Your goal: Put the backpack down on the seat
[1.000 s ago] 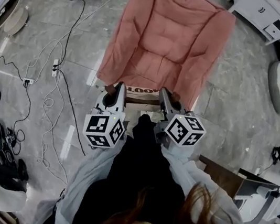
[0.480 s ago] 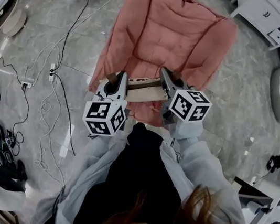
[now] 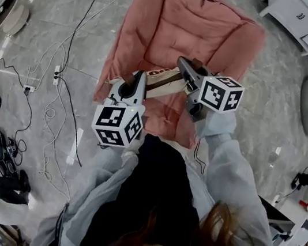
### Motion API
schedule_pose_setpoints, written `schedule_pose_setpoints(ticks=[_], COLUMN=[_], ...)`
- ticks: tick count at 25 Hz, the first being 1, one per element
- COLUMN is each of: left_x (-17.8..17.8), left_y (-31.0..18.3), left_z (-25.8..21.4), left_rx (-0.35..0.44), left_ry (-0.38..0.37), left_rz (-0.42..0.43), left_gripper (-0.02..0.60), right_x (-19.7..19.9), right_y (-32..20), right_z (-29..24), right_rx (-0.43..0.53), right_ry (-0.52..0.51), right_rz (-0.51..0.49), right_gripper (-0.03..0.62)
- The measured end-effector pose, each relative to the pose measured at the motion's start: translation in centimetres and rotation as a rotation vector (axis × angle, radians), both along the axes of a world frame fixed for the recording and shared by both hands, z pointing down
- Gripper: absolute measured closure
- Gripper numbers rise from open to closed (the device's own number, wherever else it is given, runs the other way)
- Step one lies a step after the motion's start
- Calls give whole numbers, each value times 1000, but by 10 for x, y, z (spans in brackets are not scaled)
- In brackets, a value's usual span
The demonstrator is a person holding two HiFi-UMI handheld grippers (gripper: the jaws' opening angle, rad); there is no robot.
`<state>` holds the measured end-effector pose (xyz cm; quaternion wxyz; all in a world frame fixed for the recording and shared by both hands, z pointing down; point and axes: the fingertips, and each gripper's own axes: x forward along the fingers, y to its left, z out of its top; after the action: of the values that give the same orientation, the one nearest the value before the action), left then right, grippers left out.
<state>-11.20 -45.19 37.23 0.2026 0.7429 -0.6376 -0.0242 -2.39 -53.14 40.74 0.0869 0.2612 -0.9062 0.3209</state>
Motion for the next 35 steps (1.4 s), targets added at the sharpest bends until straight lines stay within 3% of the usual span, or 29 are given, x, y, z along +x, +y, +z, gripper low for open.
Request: schedule_pose_setpoints(ticks=[5,8,10,13,25,35], left_x=[50,79,94,114,186,234], left_y=[21,45,62,87,168,218], left_z=[58,108,135,154,191,262], left_rx=[-140,-282,-354,-394,-574,-734], left_ry=[41,144,206,235,388,424], left_rz=[128,189,214,247,372,478], left_gripper=[568,568,568,568,568,566], right_x=[33,65,81,101,172,221], right_y=[18,43,63,91,172,226], right_z=[54,96,109,122,156,220], right_rx=[-141,-228,-216,-191,-240,-323], right_ry=[54,120,184,277,439,534], right_rz=[-8,24,22,9,65,162], right_gripper=[586,586,586,586,586,585])
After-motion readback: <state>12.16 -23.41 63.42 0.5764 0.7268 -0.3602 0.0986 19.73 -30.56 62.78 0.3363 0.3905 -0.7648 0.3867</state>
